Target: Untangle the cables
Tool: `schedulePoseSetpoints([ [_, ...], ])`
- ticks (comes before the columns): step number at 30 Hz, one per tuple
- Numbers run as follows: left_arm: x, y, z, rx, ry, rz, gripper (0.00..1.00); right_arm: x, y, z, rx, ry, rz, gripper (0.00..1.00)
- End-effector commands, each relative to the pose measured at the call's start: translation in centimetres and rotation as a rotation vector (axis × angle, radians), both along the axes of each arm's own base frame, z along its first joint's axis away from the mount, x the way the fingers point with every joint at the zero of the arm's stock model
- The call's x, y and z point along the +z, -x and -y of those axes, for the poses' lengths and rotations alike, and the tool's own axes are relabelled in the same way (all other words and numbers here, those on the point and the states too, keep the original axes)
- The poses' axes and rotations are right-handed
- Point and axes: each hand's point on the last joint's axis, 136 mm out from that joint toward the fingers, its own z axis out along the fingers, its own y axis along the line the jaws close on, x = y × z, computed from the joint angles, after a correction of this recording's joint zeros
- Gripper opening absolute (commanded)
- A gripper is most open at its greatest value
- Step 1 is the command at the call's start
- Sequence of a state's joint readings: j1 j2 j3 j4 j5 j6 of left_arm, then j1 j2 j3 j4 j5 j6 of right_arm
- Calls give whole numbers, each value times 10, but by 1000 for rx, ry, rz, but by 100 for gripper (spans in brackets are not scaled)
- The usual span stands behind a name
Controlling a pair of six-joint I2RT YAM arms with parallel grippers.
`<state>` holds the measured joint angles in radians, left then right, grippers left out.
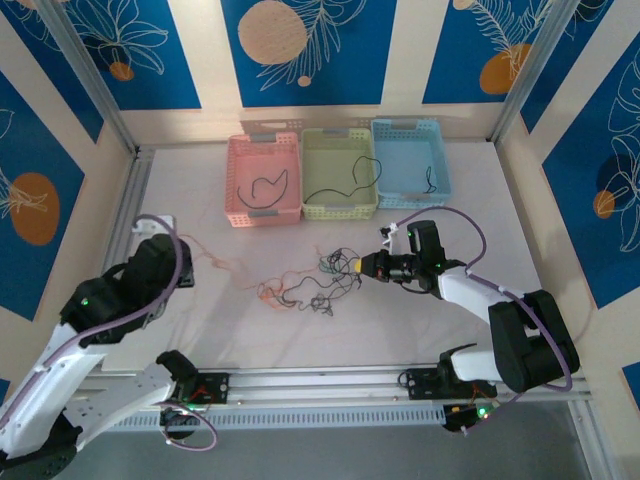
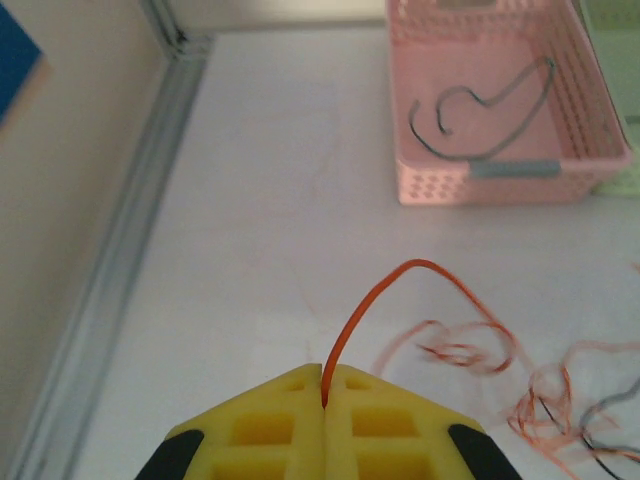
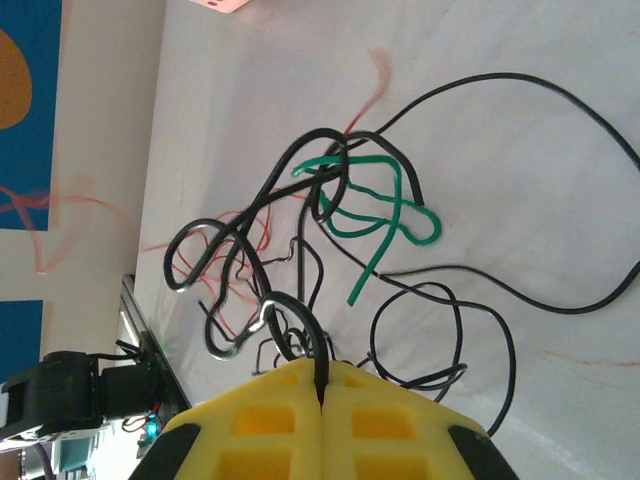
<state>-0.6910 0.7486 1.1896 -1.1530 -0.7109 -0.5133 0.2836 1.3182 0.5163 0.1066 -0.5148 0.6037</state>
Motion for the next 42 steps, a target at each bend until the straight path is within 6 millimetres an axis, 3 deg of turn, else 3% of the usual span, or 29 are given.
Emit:
schedulePoseSetpoints([
  [1,28,11,-31,76,-79,64,0,3,0,2,-12,-9,6,0],
  [6,40,5,-19,30,-54,75,0,3,-1,3,-14,-14,6,0],
  [13,45,-9,32,-168,74,56,0,2,0,2,-11,-17,5,0],
  [20,51,-21,67,-270,172,53,0,5,1,4,-19,-21,16,0],
  [24,47,-25,84,-317,216,34,0,8,4,15,-77,-10,41,0],
  [30,32,-21,84,-327,213,8,0,6,17,54,-262,47,24,0],
  [34,23,-21,86,-334,214,-8,0,5,26,61,-310,48,-1,0],
  [42,9,-21,91,-349,217,-34,0,-28,44,80,-419,156,-208,0],
])
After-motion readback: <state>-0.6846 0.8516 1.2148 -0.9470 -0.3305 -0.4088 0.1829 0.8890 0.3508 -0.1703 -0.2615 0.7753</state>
